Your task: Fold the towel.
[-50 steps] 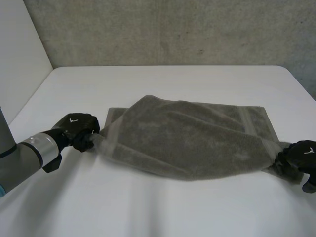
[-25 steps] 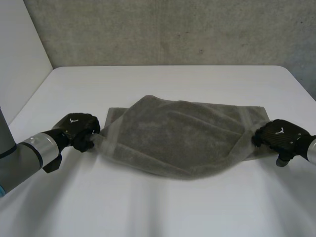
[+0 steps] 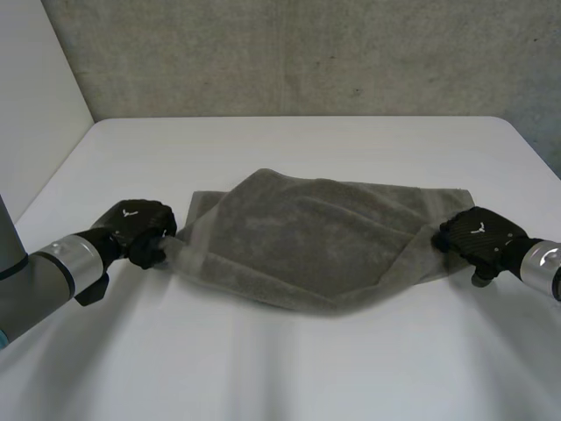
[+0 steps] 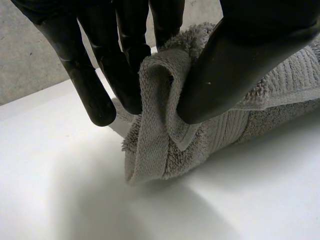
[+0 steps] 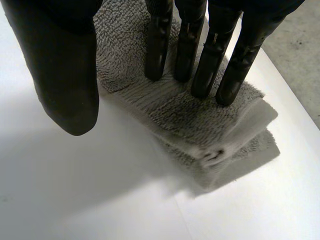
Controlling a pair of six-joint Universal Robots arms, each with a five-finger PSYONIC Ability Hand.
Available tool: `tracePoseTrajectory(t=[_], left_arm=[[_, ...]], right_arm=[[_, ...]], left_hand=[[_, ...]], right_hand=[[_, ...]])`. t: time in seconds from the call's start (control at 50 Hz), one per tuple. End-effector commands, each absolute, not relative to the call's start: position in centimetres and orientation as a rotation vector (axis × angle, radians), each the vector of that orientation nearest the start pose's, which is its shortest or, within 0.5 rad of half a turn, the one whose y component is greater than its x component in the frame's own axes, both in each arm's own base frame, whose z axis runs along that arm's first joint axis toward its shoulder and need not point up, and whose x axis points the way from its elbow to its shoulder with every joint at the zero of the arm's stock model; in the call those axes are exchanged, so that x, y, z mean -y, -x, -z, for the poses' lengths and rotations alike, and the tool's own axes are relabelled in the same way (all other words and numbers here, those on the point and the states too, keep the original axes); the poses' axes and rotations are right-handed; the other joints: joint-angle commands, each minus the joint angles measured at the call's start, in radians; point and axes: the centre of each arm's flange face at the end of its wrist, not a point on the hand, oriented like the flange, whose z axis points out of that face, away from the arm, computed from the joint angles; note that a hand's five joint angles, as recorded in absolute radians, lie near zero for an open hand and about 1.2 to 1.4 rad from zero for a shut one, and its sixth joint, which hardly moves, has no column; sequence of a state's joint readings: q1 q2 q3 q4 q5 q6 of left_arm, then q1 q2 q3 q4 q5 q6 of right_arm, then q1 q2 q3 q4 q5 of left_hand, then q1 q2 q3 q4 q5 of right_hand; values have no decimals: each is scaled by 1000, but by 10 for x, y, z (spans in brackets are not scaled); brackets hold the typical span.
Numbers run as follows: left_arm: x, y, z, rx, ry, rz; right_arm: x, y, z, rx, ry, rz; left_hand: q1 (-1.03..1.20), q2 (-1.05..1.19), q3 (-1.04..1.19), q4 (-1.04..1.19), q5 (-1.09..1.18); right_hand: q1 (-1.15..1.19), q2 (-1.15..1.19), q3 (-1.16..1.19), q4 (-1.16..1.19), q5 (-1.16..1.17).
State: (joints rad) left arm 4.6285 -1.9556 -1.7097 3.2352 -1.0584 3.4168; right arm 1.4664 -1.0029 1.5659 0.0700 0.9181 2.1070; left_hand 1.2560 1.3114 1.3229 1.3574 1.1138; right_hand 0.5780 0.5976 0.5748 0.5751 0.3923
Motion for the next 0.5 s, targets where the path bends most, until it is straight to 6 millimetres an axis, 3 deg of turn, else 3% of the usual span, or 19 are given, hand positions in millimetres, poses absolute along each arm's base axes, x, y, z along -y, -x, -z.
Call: tracePoseTrajectory(t=[0.02, 0.22, 0.5], left_arm=[[299, 202, -161, -2726, -980, 1903], [305, 197, -161, -2714, -955, 1906], [305, 197, -160, -2716, -952, 1903]], right_arm=[[344, -162, -125, -2148, 1621, 1601], [364, -168, -120, -2147, 1657, 1640], [377, -173, -122, -2128, 1682, 1689]], left_hand=[[140, 85, 73, 39, 108], [140, 85, 73, 39, 108], [140, 85, 73, 39, 108]], right_hand=[[-6, -25, -2, -3, 6], [3, -16, 6, 6, 14], [18, -2, 21, 21, 29]])
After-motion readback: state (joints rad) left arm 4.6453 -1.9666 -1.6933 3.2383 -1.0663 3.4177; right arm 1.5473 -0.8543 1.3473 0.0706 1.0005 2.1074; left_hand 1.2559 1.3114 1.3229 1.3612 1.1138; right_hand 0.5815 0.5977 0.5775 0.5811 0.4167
